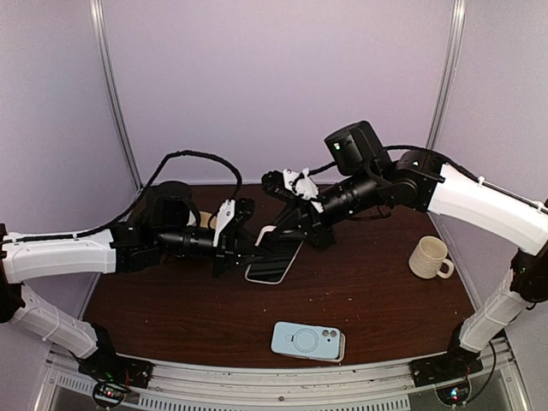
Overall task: Put the phone into the phone case
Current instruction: Press the phone case onto the phone.
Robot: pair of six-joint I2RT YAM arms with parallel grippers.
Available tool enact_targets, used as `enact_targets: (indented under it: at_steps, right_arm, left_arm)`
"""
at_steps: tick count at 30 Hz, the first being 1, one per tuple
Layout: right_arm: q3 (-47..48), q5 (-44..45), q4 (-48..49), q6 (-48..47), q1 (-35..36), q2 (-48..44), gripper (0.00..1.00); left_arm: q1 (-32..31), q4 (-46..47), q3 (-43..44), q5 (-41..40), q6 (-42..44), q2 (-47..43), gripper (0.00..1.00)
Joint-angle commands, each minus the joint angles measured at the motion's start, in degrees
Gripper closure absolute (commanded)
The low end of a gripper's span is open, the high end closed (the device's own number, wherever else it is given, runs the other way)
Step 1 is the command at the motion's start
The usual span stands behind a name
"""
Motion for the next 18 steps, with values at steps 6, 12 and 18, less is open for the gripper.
enact_targets:
  at_steps: [6, 12, 18]
  right_arm:
    - [-2.5, 2.35, 4.29, 4.75, -1.15, -4.85, 0.47]
    - [-13.15, -3.34, 16.18, 12.66, -3.48, -9.62, 0.27]
    - [-18.02, -6.33, 22.14, 17.7, -3.95, -11.54, 0.33]
  left_arm:
    - [-0.09, 12.68, -3.29, -0.85, -6.61, -2.4, 1.0]
    - [-0.12, 20.95, -4.95, 2.78, -11.19, -3.47, 1.0]
    - [-0.11, 24.44, -5.22, 4.53, -13.52, -3.49, 1.0]
